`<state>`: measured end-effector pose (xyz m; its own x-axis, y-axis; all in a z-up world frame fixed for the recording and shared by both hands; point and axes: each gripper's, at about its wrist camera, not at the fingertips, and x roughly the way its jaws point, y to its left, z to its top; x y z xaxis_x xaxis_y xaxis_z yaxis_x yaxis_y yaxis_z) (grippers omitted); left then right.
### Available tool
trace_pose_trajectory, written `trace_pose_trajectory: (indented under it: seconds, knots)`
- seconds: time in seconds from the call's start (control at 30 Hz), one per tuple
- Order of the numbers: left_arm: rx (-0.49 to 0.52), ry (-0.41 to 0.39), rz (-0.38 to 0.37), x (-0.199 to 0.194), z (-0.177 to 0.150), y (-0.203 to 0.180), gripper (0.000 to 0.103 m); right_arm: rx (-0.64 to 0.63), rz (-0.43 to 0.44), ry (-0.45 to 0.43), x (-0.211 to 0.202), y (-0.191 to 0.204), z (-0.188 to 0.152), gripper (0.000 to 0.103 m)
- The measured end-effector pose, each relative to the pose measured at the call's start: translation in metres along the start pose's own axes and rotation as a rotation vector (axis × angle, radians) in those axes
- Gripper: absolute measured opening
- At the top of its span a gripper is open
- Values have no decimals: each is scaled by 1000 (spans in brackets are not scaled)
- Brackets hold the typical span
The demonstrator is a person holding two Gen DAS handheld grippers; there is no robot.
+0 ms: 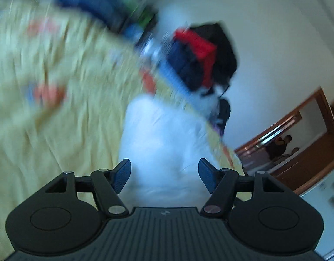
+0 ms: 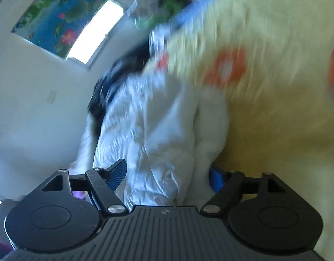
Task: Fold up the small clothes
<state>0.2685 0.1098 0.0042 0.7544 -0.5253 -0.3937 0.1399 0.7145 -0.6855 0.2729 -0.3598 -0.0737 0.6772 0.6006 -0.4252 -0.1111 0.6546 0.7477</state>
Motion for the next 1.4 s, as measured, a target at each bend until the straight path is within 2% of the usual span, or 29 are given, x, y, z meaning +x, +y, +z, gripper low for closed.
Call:
trace_pose_trajectory:
  seconds: [0.07, 0.1, 0.13, 0.17, 0.2, 0.3, 0.37, 0.43, 0.47, 0.57, 0.6, 0.7, 0.73, 0.77, 0.83, 0.93, 1.07, 1.1, 1.13, 1.2, 1.27, 1.37, 1.4]
  knots:
    - [212, -115, 89, -23, -3, -34, 72, -114, -15, -90, -25, 25, -5, 76]
    - [338, -142, 135, -25, -7, -52, 79, -165, -1, -93, -28, 39, -9, 79]
    - [433, -159, 171, -23, -13, -66, 81, -208, -4, -70, -26, 52, -12, 83]
    - [456, -162, 174, -19, -16, -70, 81, -238, -18, -46, -22, 62, -16, 83]
    - [431, -133, 162, -13, -15, -67, 81, -252, -29, -24, -18, 67, -19, 84]
    - [226, -34, 161, 6, -9, -31, 81, -206, -35, -13, -16, 56, -25, 86]
    - [132, 25, 169, 17, -7, -6, 81, -122, -73, -10, -16, 30, -25, 87]
    - [62, 78, 146, 26, -9, 13, 81, -29, -96, 39, -7, 0, -26, 85]
    - [29, 107, 131, 30, -10, 20, 81, 30, -78, 80, 0, -13, -27, 85]
    - [-59, 195, 12, 42, -13, 33, 81, 178, 71, 150, 19, -36, -35, 85]
    - [-80, 211, -3, 46, -15, 35, 81, 202, 104, 166, 24, -37, -39, 86]
    - [-135, 248, -7, 58, -20, 42, 82, 171, 163, 210, 45, -32, -44, 87]
    - [-148, 255, -12, 59, -20, 42, 75, 163, 170, 227, 50, -29, -45, 81]
    - [-139, 261, -11, 59, -21, 39, 70, 155, 167, 246, 57, -26, -45, 75]
    - [-114, 263, 2, 56, -19, 33, 63, 113, 169, 268, 61, -19, -47, 52]
    - [-98, 290, 10, 48, -19, 27, 61, 81, 206, 285, 50, -10, -50, 43]
    - [-61, 312, 13, 35, -30, 28, 61, 62, 217, 326, 46, -9, -54, 43]
    - [-44, 303, 19, 36, -32, 28, 64, 63, 212, 325, 47, -13, -56, 44]
    - [-45, 292, 30, 38, -33, 30, 70, 77, 211, 318, 48, -17, -56, 47]
    - [-18, 257, 44, 41, -32, 26, 74, 111, 206, 287, 53, -23, -57, 54]
    - [33, 230, 73, 47, -30, 19, 75, 111, 202, 278, 60, -20, -57, 54]
    - [50, 235, 78, 50, -27, 15, 75, 79, 174, 274, 62, -11, -60, 57]
    - [48, 243, 68, 47, -27, 16, 78, 84, 156, 272, 60, -11, -61, 69]
